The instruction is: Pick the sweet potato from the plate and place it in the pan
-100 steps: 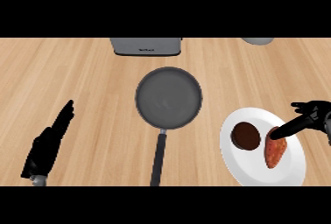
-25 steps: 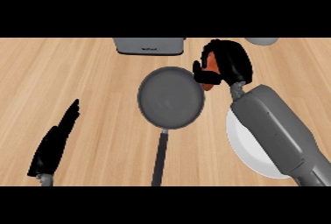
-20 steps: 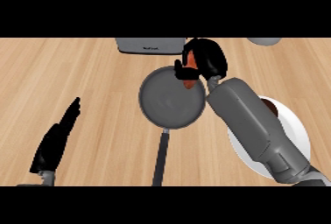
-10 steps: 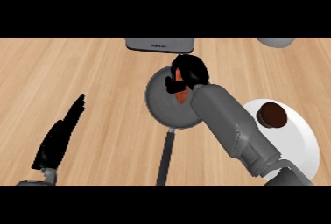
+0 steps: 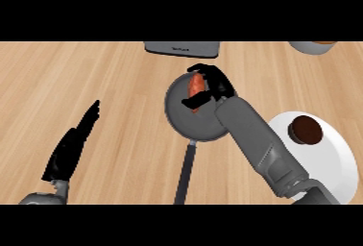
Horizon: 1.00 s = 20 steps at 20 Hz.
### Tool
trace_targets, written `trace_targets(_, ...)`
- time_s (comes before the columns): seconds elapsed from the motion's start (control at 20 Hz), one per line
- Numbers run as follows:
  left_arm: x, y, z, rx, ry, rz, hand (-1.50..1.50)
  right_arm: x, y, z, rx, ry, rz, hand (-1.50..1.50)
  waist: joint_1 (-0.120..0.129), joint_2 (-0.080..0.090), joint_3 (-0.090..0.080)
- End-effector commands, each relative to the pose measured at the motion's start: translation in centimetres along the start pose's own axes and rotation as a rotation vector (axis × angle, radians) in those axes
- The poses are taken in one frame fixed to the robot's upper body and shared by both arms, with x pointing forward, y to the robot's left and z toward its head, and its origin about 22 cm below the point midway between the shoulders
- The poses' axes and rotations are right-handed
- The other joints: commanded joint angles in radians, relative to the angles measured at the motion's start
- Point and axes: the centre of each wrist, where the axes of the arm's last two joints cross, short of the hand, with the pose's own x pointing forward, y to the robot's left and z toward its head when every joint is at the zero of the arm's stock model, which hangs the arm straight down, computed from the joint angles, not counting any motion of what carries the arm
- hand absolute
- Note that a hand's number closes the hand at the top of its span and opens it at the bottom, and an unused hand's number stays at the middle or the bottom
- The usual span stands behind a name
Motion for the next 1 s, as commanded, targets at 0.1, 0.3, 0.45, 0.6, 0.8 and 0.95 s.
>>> trace_targets(0.1, -0.1, 0.8, -0.3, 0.001, -0.004, -0.006, 0.00, 0.6, -0.8, -0.2, -0.204, -0.114, -0.200, -1.50, 0.006, 0.001, 0.000)
trace_targets(0.3, -1.2, -0.3, 0.8, -0.008, 0.022, 0.008, 0.00, 1.5, -1.8, -0.7, -0.339, -0.087, -0.313, -1.50, -0.009, -0.006, -0.001)
trace_targets(0.45, -1.2, -0.7, 0.8, 0.028, 0.034, 0.013, 0.00, 1.0, -2.5, -1.0, -0.440, -0.056, -0.405, -1.50, -0.049, -0.007, -0.001)
trace_targets(0.6, 0.2, 1.6, 1.0, 0.055, 0.035, 0.011, 0.00, -0.7, -5.1, -1.3, -0.493, -0.026, -0.417, -1.50, -0.065, -0.016, -0.001)
trace_targets(0.8, -1.1, 1.6, 0.1, 0.060, 0.056, 0.031, 0.00, -5.6, -7.2, -0.6, -0.551, -0.071, -0.457, -1.50, -0.083, -0.014, -0.001)
trace_targets(0.95, -2.0, 1.1, 1.9, 0.064, 0.064, 0.008, 0.00, -10.4, -11.7, 0.8, -0.558, -0.116, -0.417, -1.50, -0.097, -0.023, -0.001)
